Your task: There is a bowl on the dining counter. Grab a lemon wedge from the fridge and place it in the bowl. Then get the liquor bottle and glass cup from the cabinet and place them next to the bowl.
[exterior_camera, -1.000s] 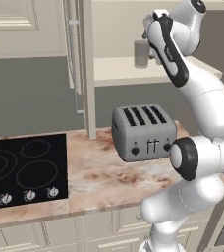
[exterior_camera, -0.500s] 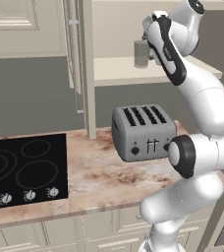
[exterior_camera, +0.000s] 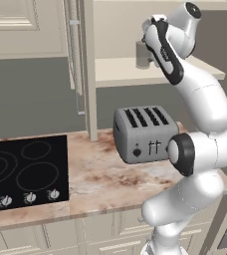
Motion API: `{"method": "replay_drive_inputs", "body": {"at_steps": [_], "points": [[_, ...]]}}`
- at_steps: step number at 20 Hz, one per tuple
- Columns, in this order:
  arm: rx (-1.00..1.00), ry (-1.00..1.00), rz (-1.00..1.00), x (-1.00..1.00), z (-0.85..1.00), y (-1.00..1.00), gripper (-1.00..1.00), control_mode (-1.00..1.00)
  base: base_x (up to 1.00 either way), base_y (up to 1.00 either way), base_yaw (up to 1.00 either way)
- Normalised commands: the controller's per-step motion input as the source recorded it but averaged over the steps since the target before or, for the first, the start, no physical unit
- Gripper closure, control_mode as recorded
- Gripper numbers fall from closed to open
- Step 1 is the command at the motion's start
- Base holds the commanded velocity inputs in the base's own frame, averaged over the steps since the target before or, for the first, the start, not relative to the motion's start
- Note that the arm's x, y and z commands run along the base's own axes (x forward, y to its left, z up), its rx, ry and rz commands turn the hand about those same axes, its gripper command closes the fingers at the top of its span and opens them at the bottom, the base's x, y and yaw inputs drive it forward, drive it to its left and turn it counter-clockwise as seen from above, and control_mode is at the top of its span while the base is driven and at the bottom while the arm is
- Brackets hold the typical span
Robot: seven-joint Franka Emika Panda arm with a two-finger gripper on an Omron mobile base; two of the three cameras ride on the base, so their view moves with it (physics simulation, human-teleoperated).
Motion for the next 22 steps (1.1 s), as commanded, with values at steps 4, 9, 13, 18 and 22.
{"method": "replay_drive_inputs", "body": {"at_steps": [4, 9, 13, 18, 22], "points": [[0.0, 0.0, 0.0, 0.18, -0.03, -0.01, -1.0, -1.0, 0.0, 0.0, 0.0], [0.0, 0.0, 0.0, 0.17, -0.02, -0.08, -1.0, -1.0, 0.0, 0.0, 0.0], [0.0, 0.0, 0.0, 0.21, -0.01, -0.12, -1.0, -1.0, 0.0, 0.0, 0.0], [0.0, 0.0, 0.0, 0.18, -0.06, -0.11, -1.0, -1.0, 0.0, 0.0, 0.0], [0.0, 0.0, 0.0, 0.2, -0.1, -0.08, -1.0, -1.0, 0.0, 0.0, 0.0]]}}
